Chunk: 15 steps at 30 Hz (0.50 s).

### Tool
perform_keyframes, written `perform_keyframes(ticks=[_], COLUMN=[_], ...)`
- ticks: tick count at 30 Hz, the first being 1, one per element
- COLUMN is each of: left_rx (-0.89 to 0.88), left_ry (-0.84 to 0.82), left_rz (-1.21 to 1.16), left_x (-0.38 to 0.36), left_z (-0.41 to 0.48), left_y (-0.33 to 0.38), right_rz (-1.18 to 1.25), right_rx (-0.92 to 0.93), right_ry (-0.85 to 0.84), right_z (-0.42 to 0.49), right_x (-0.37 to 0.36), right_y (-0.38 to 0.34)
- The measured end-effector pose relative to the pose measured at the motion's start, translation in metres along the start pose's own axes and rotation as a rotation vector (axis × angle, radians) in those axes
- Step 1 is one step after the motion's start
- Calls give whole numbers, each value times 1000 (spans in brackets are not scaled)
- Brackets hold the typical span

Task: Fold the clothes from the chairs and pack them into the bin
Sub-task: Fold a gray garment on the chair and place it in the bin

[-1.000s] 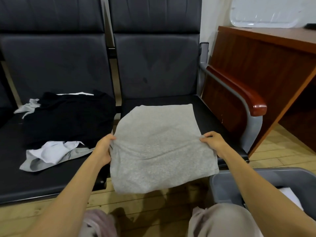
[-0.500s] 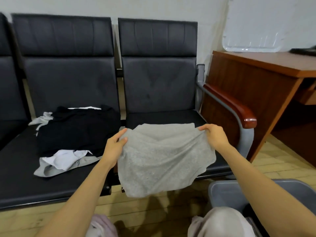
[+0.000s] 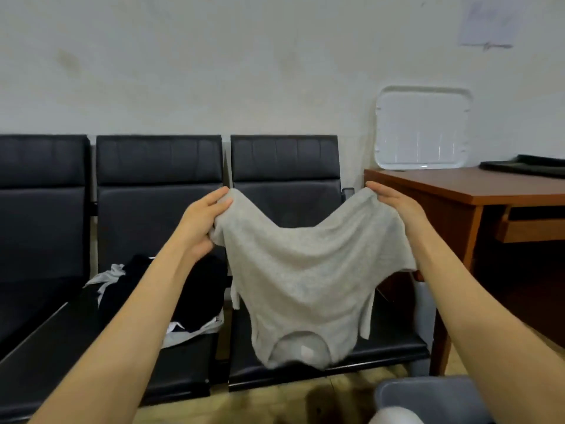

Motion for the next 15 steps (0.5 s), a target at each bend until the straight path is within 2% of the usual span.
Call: perform_keyframes(ticks=[5, 9, 13, 15], left_rx=[30, 87, 21, 102], left_ry=[5, -8, -31, -27], left_rz=[50, 147, 64, 31], left_x=[-2, 0, 18, 40], left_z=[27, 56, 76, 78], left_y=[4, -44, -91, -139], right_rz=[-117, -234, -172, -199], right_rx=[-6, -49, 56, 44], right_ry=[-4, 20, 107, 139], right_z=[17, 39, 53, 60], right_x=[0, -6, 3, 16], right_y=[-7, 30, 70, 119])
Point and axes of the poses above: each hand's wrist, its own z-axis towards the middle knuckle, its own x-axis out of the back of the hand, y = z × x, the point moved 9 cm from there along z, towards the middle knuckle, and after that the axes turned 5 degrees about -z, right-handed, at the moved point
